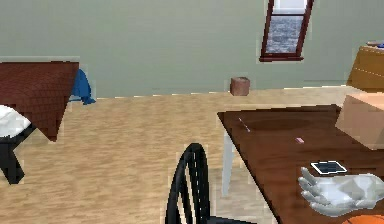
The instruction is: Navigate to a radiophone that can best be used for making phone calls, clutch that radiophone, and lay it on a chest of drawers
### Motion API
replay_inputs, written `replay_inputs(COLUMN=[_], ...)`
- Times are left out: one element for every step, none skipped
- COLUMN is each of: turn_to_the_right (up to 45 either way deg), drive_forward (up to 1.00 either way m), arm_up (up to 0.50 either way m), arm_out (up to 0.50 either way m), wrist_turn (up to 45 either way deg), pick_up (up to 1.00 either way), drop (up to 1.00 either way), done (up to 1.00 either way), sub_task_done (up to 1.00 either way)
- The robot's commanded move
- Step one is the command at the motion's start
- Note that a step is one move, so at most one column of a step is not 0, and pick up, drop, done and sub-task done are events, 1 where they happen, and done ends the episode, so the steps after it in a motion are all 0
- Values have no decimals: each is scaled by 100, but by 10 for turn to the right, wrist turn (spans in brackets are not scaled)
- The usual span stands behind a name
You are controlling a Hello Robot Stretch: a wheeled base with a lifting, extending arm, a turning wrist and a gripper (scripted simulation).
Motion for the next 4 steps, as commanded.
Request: replay_inputs(turn_to_the_right=[0, 0, 0, 0], drive_forward=[0, 0, 0, 0], arm_up=[0, 0, 0, 0], arm_out=[0, 0, 0, 0], wrist_turn=[-450, -450, -450, -60], pick_up=[0, 0, 0, 0], drop=[0, 0, 0, 0], done=[0, 0, 0, 0], sub_task_done=[0, 0, 0, 0])
